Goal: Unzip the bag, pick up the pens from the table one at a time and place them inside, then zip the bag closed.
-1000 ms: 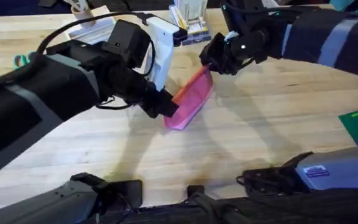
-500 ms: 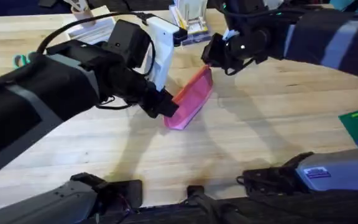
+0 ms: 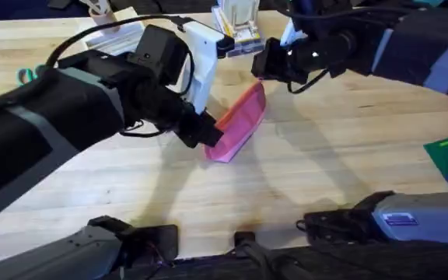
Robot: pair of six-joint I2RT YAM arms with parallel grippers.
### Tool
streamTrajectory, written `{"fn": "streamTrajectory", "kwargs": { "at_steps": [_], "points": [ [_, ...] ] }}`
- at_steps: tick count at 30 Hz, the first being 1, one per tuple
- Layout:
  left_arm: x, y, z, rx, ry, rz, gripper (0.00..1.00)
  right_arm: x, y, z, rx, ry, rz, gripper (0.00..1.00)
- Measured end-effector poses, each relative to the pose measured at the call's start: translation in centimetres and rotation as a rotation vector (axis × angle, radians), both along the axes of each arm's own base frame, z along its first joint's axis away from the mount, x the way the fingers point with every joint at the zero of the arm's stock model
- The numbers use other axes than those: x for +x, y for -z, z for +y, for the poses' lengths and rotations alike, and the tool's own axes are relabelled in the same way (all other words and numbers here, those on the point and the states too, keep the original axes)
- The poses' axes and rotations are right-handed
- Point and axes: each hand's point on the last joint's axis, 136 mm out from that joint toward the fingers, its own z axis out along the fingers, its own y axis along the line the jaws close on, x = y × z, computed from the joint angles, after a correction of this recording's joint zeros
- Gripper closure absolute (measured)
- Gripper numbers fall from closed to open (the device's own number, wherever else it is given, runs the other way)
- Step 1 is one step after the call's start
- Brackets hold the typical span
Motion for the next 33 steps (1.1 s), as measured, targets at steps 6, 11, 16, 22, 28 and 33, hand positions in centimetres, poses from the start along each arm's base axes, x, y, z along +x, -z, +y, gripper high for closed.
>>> {"fn": "streamTrajectory", "kwargs": {
  "at_steps": [6, 11, 16, 22, 28, 33],
  "points": [
    [0.0, 0.0, 0.1, 0.003, -0.001, 0.0, 0.958, -1.4, -0.2, 3.1, 0.049, -0.086, 0.016, 0.97],
    [-0.2, 0.1, 0.2, 0.01, -0.001, 0.011, 0.958, -2.7, -0.3, 5.4, 0.062, -0.132, 0.018, 0.97],
    [-0.2, 0.2, 0.2, 0.013, -0.003, 0.008, 0.958, -5.9, -0.2, 9.5, 0.101, -0.206, 0.059, 0.97],
    [-0.2, 0.2, 0.3, 0.015, -0.003, 0.007, 0.959, -8.4, -0.1, 11.8, 0.163, -0.271, 0.13, 0.97],
    [-0.1, 0.2, 0.2, 0.014, -0.003, 0.007, 0.959, -9.7, -0.2, 12.6, 0.215, -0.317, 0.189, 0.97],
    [-0.1, 0.1, 0.4, 0.012, -0.007, 0.007, 0.959, -9.4, 0.2, 11.6, 0.182, -0.303, 0.185, 0.658]
  ]
}}
